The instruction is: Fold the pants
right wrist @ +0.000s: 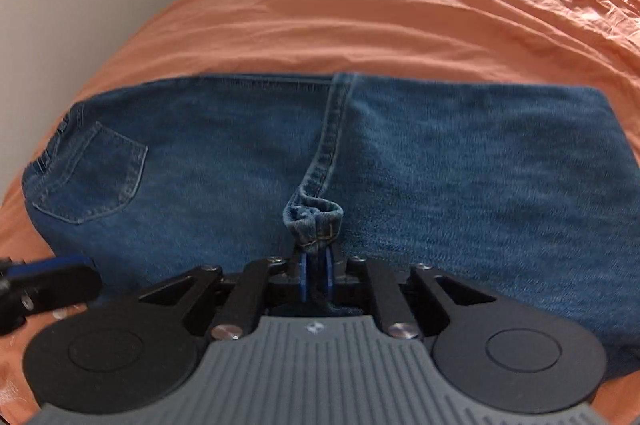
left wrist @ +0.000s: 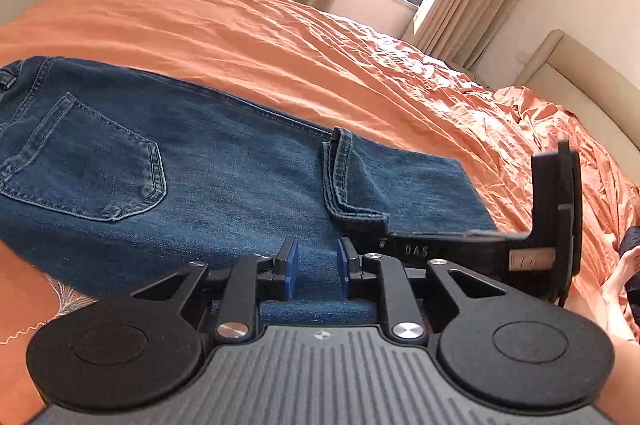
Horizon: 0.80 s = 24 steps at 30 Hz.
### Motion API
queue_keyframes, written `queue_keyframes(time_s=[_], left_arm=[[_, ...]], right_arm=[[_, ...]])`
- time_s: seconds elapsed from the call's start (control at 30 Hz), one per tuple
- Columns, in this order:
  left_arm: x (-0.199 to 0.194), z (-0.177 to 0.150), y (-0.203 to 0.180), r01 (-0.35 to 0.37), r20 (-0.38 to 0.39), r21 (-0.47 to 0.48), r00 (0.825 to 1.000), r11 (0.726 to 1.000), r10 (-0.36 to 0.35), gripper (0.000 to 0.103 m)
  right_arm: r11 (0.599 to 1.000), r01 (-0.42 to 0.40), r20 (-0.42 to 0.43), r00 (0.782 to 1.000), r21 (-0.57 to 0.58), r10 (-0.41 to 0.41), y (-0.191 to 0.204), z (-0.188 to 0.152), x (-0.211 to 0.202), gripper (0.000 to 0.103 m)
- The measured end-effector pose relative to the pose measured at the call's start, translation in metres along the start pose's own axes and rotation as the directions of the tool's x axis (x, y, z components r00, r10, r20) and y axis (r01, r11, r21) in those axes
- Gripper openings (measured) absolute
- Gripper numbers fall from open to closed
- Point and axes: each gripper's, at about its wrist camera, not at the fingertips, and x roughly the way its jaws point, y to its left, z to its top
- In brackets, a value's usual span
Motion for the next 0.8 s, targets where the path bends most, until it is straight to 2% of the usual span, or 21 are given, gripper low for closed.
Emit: queue_keyframes(time_s=[0.07, 0.13, 0.23, 0.3, 0.4, 0.53, 0.57, 0.6, 0.63, 0.67, 0.7, 0.8], left_arm=[[0.005, 0.005, 0.005, 0.037, -0.005, -0.037, 0.999, 0.999, -0.037, 0.032], [0.016, 0.013, 0.007, 0.070, -0.007, -0.075, 0.997, 0.995, -0.070, 0.035], [0.035, 0.023, 0.007, 0.121, -0.015, -0.134, 0.992, 0.984, -0.124, 0.040], [0.051, 0.029, 0.004, 0.139, -0.024, -0.174, 0.989, 0.975, -0.145, 0.046], [0.083, 0.034, 0.006, 0.152, -0.052, -0.250, 0.984, 0.956, -0.170, 0.053], [0.120, 0.028, 0.016, 0.082, -0.116, -0.322, 0.985, 0.943, -0.125, 0.053], [0.127, 0.025, 0.018, 0.071, -0.137, -0.338, 0.983, 0.938, -0.124, 0.051], [0.129, 0.021, 0.020, 0.074, -0.147, -0.351, 0.980, 0.934, -0.133, 0.045], [0.129, 0.018, 0.019, 0.073, -0.144, -0.339, 0.981, 0.938, -0.129, 0.042], [0.126, 0.016, 0.015, 0.055, -0.139, -0.306, 0.985, 0.950, -0.102, 0.034], [0.122, 0.015, 0.011, 0.034, -0.127, -0.277, 0.989, 0.960, -0.072, 0.014], [0.099, 0.016, 0.001, 0.059, -0.049, -0.246, 0.996, 0.967, -0.073, 0.009]], right_arm=[[0.999, -0.046, -0.005, 0.999, 0.012, 0.046, -0.002, -0.001, -0.001, 0.018], [0.994, -0.106, -0.018, 0.994, 0.037, 0.107, -0.012, 0.004, -0.007, 0.032], [0.989, -0.136, -0.013, 0.991, 0.051, 0.137, -0.023, 0.006, -0.025, 0.035], [0.992, -0.122, 0.019, 0.992, 0.041, 0.121, -0.036, 0.007, -0.044, 0.039], [0.998, -0.063, 0.056, 0.997, 0.029, 0.062, -0.066, 0.006, -0.068, 0.039], [0.997, 0.019, 0.087, 0.996, 0.076, -0.025, -0.125, 0.001, -0.101, 0.039], [0.996, 0.038, 0.094, 0.995, 0.086, -0.046, -0.138, -0.001, -0.107, 0.039], [0.993, 0.060, 0.098, 0.993, 0.102, -0.070, -0.155, -0.005, -0.114, 0.038], [0.990, 0.075, 0.101, 0.991, 0.119, -0.087, -0.169, -0.008, -0.120, 0.030], [0.988, 0.082, 0.099, 0.990, 0.132, -0.096, -0.182, -0.010, -0.124, 0.025], [0.986, 0.086, 0.095, 0.990, 0.145, -0.100, -0.193, -0.013, -0.128, 0.017], [0.984, 0.066, 0.093, 0.992, 0.163, -0.082, -0.211, -0.018, -0.135, 0.009]])
